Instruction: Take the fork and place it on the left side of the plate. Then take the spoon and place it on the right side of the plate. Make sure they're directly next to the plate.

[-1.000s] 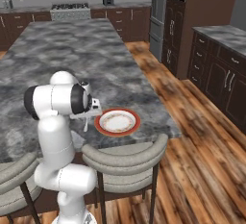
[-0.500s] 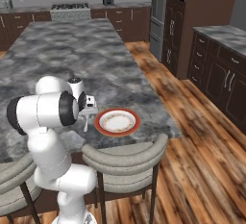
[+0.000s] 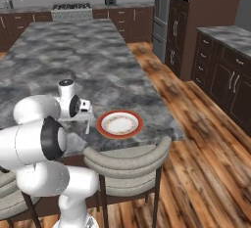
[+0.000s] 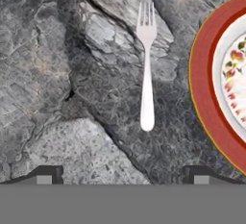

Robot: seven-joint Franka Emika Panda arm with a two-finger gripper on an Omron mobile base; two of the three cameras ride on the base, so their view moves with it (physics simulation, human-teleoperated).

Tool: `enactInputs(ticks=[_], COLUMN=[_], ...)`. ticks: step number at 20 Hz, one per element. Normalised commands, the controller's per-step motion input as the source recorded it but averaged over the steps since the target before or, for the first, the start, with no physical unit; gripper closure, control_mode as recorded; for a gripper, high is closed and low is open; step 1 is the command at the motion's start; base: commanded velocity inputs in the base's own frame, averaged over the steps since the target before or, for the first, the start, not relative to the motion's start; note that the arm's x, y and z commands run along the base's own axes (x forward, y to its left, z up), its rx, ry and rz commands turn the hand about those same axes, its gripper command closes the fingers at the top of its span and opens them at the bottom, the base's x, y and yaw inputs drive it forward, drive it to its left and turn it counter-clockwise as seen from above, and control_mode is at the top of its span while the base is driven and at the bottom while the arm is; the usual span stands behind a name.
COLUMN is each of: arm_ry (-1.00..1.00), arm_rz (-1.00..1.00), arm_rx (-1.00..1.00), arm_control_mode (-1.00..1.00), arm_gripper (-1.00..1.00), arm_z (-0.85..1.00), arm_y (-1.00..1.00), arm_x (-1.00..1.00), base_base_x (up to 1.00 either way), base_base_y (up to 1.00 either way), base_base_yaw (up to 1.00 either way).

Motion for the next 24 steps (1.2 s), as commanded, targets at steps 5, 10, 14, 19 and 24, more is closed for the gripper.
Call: enactInputs(ticks=[5,10,14,19,24], arm_ry=[-0.06,0.0,0.07,0.16,0.09], arm_rz=[-0.02,-0.01,-0.01,-0.08,0.01], arm_rx=[0.09,0.13,0.0,-0.01,0.01], arm_control_mode=[-1.0,-1.0,-1.0,-1.0,-1.0], arm_gripper=[-1.0,-1.0,-1.0,-1.0,-1.0], arm_z=[0.16,0.21,0.26,0.13,0.02], arm_y=[-0.01,0.0,0.01,0.02,0.03], arm_x=[-0.72,-0.72,-0.65,-0.62,-0.24], base_base_x=[0.0,0.0,0.0,0.0,0.0], base_base_y=[0.0,0.0,0.0,0.0,0.0], base_base_yaw=[0.0,0.0,0.0,0.0,0.0])
